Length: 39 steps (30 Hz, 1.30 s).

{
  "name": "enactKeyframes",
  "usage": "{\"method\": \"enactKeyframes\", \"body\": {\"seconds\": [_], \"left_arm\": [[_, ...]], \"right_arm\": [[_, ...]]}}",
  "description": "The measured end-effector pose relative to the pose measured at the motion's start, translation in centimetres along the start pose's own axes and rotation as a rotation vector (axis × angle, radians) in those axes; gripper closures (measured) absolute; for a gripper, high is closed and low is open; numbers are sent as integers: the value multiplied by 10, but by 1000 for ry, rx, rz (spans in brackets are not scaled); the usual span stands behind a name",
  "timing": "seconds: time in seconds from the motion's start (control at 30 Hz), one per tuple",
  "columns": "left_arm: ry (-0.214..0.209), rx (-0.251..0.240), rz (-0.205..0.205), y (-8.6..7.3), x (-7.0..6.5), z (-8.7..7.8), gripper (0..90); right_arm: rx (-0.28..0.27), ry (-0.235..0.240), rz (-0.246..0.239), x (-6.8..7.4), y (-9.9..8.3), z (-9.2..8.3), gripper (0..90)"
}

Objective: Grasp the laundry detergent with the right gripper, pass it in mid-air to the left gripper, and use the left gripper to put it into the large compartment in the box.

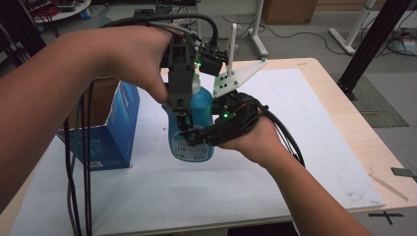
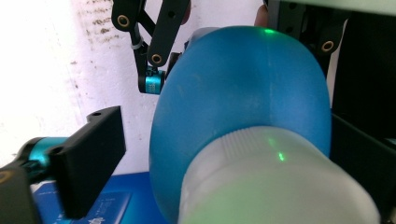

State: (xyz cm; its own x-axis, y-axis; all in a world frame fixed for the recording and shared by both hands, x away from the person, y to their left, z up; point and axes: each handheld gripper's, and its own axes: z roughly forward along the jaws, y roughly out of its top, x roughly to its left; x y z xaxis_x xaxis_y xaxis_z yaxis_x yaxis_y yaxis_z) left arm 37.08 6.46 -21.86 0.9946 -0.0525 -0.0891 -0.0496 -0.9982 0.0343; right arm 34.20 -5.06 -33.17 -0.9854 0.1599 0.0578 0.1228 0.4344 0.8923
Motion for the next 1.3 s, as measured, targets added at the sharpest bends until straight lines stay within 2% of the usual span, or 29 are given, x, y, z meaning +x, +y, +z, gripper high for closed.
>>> {"method": "enactKeyframes", "body": {"seconds": [0.17,0.47,0.8,0.87,1.07,1.13,1.3], "left_arm": [[-2,4,4,1,0,1,105],[-6,2,10,3,0,0,191],[3,2,7,3,0,1,218],[2,7,10,3,0,1,253],[2,14,16,4,0,2,257],[1,13,18,4,0,2,288],[6,6,4,2,2,1,311]], "right_arm": [[-2,1,2,-1,0,0,473],[-7,1,4,-1,0,0,473],[-8,-2,4,-3,-1,0,474],[-9,-2,5,-3,-1,0,474],[-11,-1,11,-3,-1,1,474],[-11,-2,12,-3,-2,1,474],[-16,-4,8,-3,-2,1,474]]}}
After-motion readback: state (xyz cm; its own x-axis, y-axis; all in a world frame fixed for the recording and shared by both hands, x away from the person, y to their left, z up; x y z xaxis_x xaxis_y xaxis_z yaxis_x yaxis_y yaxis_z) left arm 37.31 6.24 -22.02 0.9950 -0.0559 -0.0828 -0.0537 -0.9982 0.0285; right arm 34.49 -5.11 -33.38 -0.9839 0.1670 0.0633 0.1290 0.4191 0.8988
